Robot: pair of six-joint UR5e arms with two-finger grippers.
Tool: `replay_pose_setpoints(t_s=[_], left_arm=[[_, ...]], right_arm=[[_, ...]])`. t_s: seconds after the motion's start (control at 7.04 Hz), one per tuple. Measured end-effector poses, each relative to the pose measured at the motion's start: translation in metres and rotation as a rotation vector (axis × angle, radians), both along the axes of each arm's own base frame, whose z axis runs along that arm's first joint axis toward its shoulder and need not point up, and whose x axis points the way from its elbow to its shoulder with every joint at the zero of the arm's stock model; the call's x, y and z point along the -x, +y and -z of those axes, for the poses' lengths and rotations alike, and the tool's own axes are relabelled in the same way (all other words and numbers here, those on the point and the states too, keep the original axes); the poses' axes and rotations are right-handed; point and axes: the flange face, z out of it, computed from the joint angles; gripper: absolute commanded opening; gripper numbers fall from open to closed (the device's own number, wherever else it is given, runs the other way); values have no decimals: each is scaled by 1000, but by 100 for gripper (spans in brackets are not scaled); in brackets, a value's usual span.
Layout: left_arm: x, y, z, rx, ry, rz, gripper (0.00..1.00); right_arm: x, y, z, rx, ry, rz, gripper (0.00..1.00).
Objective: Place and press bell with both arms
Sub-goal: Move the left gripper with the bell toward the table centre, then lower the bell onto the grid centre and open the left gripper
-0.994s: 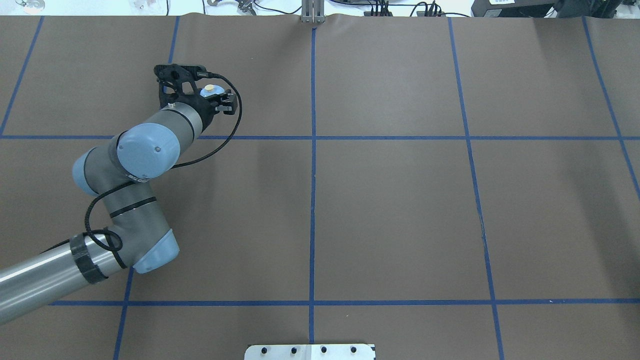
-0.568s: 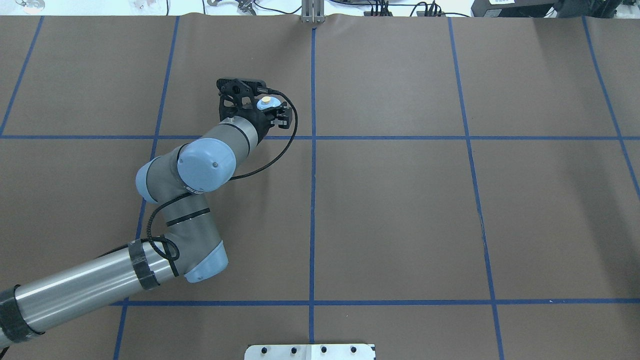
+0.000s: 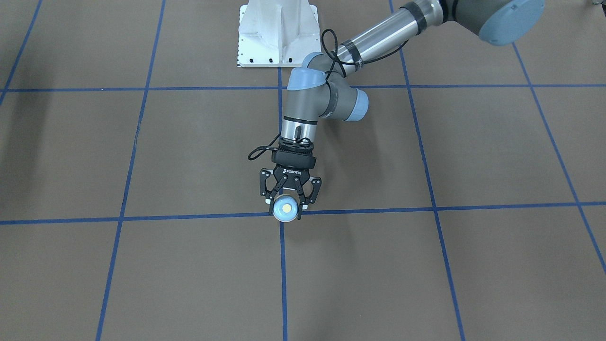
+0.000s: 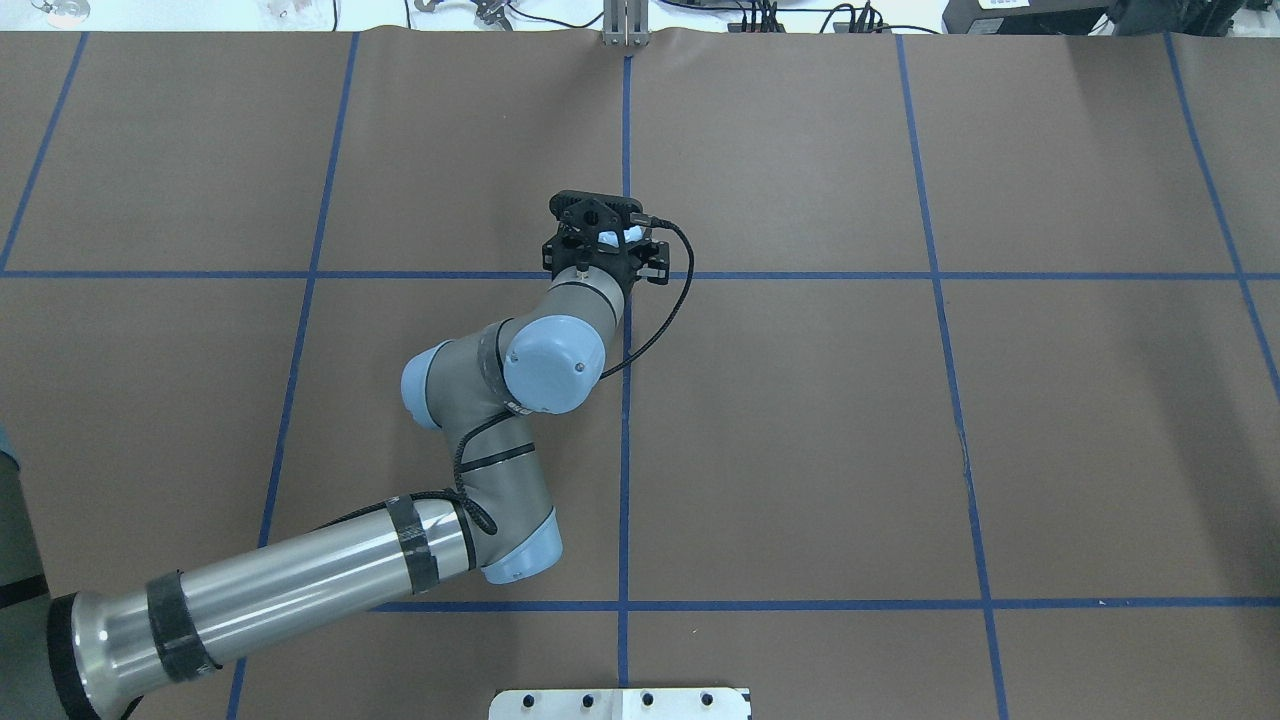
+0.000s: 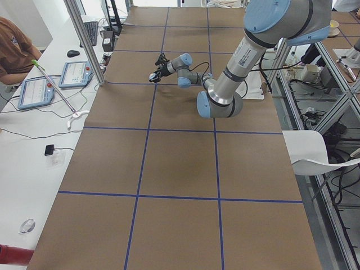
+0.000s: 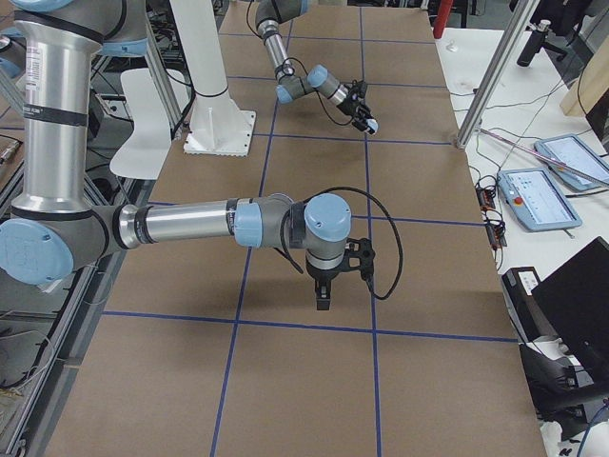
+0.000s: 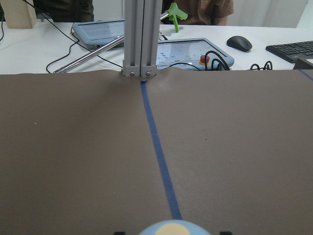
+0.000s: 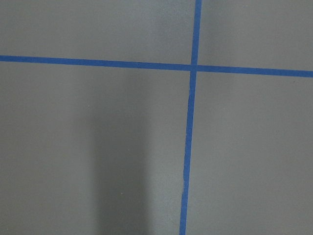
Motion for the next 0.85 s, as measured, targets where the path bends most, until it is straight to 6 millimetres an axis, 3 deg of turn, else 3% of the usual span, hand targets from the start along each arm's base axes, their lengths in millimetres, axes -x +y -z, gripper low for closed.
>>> replay_pose_setpoints(t_s=[0.71,0.85], left_arm=[[-24,6,-14,14,-48,-1,1],[-28,12,-13,14,-46,-10,55]], right_arm=[[0,0,0,0,0,0,100],[0,0,1,-1,1,0,100]])
